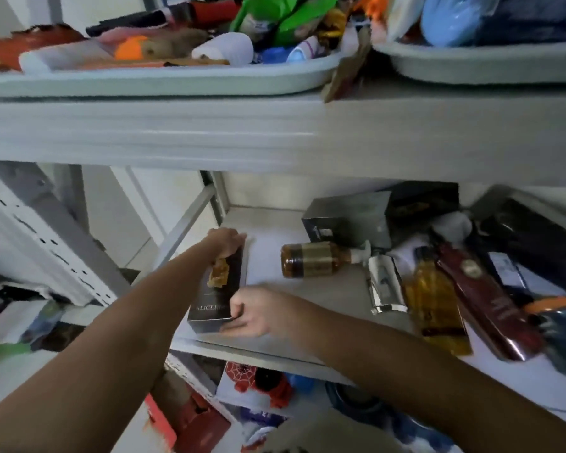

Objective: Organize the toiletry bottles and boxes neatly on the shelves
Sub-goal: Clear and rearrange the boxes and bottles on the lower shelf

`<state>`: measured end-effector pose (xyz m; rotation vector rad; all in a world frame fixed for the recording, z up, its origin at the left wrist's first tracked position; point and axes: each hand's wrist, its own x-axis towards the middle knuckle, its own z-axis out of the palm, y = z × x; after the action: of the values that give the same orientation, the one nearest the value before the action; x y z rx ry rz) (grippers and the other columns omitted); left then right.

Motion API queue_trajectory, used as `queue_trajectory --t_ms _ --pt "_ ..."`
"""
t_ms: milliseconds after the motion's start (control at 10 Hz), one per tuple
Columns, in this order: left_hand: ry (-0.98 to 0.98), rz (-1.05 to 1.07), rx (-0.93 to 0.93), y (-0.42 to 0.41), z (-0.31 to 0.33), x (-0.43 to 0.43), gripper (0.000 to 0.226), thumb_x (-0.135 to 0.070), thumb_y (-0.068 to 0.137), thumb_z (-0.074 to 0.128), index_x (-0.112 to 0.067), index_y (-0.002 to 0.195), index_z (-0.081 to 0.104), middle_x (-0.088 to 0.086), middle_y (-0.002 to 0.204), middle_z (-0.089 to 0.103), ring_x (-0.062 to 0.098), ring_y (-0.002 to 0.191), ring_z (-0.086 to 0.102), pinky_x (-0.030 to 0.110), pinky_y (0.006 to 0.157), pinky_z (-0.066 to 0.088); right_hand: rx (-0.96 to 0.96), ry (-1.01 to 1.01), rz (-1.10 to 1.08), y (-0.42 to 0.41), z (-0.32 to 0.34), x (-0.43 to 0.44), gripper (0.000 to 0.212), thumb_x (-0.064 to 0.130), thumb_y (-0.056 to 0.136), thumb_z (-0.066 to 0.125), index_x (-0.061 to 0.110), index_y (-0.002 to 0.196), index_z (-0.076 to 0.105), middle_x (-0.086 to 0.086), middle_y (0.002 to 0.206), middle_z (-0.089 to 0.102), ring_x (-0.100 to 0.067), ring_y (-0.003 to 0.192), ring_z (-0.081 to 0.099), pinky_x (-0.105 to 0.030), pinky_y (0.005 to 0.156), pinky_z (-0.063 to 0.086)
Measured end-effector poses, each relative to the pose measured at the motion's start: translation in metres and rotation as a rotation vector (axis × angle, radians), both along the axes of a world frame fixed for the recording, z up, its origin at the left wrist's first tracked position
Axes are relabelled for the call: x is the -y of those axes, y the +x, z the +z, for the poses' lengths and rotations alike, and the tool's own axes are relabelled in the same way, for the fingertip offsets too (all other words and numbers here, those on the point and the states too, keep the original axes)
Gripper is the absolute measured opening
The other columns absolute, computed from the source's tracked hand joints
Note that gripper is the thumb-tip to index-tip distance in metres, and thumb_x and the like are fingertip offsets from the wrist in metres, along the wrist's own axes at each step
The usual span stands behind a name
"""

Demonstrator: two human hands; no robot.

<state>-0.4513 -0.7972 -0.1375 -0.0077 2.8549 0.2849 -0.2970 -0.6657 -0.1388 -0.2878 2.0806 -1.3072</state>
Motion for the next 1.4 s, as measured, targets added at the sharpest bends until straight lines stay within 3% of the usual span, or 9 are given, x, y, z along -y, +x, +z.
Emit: queue_trajectory --t_ms 100,300,400,600,700,800,1000,1100,1400 --pt "0.008 -0.042 -0.046 -0.016 0.011 -0.020 0.049 -0.033 0.104 0.022 -0.002 0.134 0.045 0.023 0.134 0.050 0.036 0.120 0.049 0.041 0.100 0.042 0.574 -0.372 -0.312 -0.016 0.026 -0.013 0.024 0.009 0.094 0.048 -0.002 0.114 0.057 -0.022 0.121 0.059 -0.030 0.117 0.056 -0.033 0.096 0.050" --pt "0.226 -0.290 -0.231 -0.025 0.039 -0.132 0.046 -0.036 0.102 0.033 -0.008 0.138 0.045 0.015 0.141 0.047 0.033 0.128 0.044 0.037 0.105 0.035 0.296 -0.628 -0.736 -0.042 0.052 -0.122 0.018 0.003 0.093 0.046 -0.005 0.105 0.056 -0.020 0.102 0.065 -0.026 0.087 0.066 -0.032 0.070 0.059" --pt "0.249 -0.464 -0.212 -0.004 0.055 -0.184 0.047 -0.032 0.103 0.032 -0.008 0.143 0.037 0.014 0.149 0.037 0.030 0.136 0.036 0.035 0.110 0.026 0.103 -0.639 -1.014 -0.051 0.061 -0.188 0.025 0.000 0.093 0.043 -0.003 0.113 0.057 -0.015 0.102 0.064 -0.024 0.086 0.064 -0.031 0.078 0.055" --pt "0.249 -0.556 -0.167 0.008 0.064 -0.260 0.040 -0.028 0.102 0.034 -0.010 0.137 0.044 0.012 0.144 0.042 0.029 0.134 0.036 0.035 0.108 0.027 -0.072 -0.358 -1.294 -0.054 0.051 -0.296 0.024 0.007 0.094 0.042 0.018 0.075 0.051 0.000 0.072 0.046 -0.011 0.061 0.046 -0.019 0.049 0.046" --pt "0.137 -0.636 -0.132 0.009 0.070 -0.285 0.051 -0.041 0.102 0.028 -0.016 0.147 0.030 0.006 0.155 0.025 0.029 0.144 0.016 0.040 0.115 0.014 -0.251 0.048 -1.130 -0.058 0.056 -0.327 0.020 0.003 0.093 0.040 0.014 0.092 0.056 0.002 0.081 0.046 -0.015 0.078 0.049 -0.027 0.072 0.043" --pt "0.045 -0.677 -0.120 0.008 0.070 -0.306 0.053 -0.045 0.101 0.030 -0.020 0.147 0.027 0.005 0.156 0.024 0.029 0.145 0.013 0.041 0.117 0.013 -0.368 0.346 -1.004 -0.068 0.054 -0.342 0.047 0.003 0.093 0.039 0.002 0.140 0.034 -0.015 0.135 0.045 -0.030 0.126 0.042 -0.034 0.101 0.035" --pt "-0.090 -0.704 -0.128 0.018 0.055 -0.334 0.057 -0.052 0.097 0.035 -0.018 0.142 0.034 0.013 0.146 0.037 0.032 0.134 0.035 0.040 0.106 0.030 -0.334 0.516 -0.801 -0.079 0.040 -0.362 0.065 0.003 0.090 0.043 0.008 0.149 0.013 -0.018 0.151 0.024 -0.037 0.133 0.030 -0.037 0.097 0.039" --pt "-0.221 -0.765 -0.129 0.029 0.051 -0.338 0.056 -0.047 0.100 0.031 -0.022 0.149 0.023 0.004 0.154 0.028 0.029 0.142 0.021 0.040 0.114 0.018 -0.357 0.581 -0.688 -0.088 0.041 -0.368 0.070 0.001 0.094 0.041 0.010 0.150 0.001 -0.018 0.155 0.011 -0.036 0.139 0.021 -0.037 0.105 0.031" --pt "-0.462 -0.872 -0.209 0.036 0.045 -0.316 0.060 -0.049 0.099 0.031 -0.025 0.152 0.014 -0.001 0.156 0.023 0.021 0.144 0.020 0.036 0.117 0.006 -0.626 0.900 -0.409 -0.116 0.043 -0.374 0.079 0.009 0.082 0.059 0.005 0.145 0.013 -0.020 0.146 0.028 -0.039 0.131 0.032 -0.051 0.106 0.033"
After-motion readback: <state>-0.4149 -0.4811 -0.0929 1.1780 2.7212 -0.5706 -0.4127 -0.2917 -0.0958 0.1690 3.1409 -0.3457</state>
